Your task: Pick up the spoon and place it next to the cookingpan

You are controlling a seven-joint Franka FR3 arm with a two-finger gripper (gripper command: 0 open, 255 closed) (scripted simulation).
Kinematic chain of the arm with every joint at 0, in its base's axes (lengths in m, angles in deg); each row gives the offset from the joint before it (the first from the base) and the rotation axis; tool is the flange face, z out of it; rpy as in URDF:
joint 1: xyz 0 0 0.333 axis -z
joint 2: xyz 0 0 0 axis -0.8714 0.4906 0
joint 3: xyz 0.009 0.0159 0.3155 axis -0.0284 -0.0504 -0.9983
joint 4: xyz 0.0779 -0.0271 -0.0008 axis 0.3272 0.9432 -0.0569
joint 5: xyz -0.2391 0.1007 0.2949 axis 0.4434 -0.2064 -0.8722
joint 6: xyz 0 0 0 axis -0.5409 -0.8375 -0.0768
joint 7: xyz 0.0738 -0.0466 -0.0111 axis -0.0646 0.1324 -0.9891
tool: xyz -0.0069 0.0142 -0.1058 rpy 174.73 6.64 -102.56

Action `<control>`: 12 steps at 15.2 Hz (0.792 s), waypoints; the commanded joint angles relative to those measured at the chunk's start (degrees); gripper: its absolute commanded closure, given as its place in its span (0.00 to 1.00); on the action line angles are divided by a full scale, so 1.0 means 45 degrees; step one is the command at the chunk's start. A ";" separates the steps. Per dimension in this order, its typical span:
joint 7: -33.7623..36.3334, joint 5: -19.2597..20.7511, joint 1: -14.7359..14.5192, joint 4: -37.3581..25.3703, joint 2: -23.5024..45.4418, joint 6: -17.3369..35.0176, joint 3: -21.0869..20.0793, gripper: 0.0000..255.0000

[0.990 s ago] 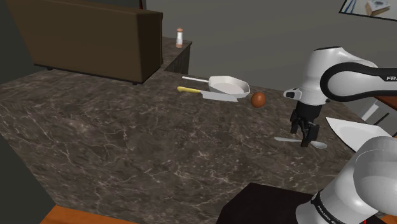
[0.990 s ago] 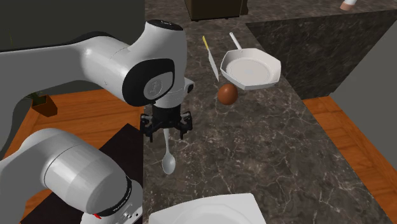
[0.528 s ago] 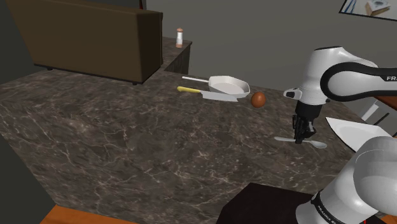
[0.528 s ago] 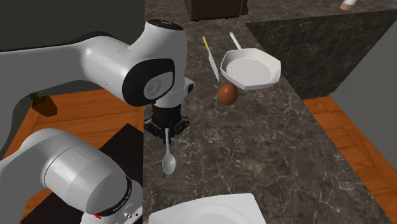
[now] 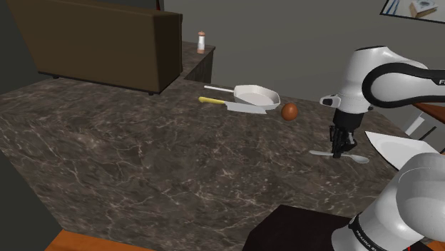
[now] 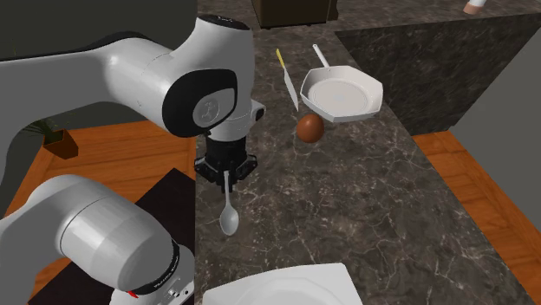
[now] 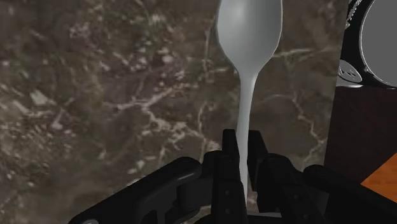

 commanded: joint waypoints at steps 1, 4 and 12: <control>0.0008 -0.0138 -0.0053 -0.0281 -0.0130 -0.0416 -0.0137 1.00; -0.0012 -0.0297 -0.0112 -0.0737 -0.0238 -0.0975 -0.0295 1.00; -0.0063 -0.0670 -0.0262 -0.2039 -0.0327 -0.2356 -0.0670 1.00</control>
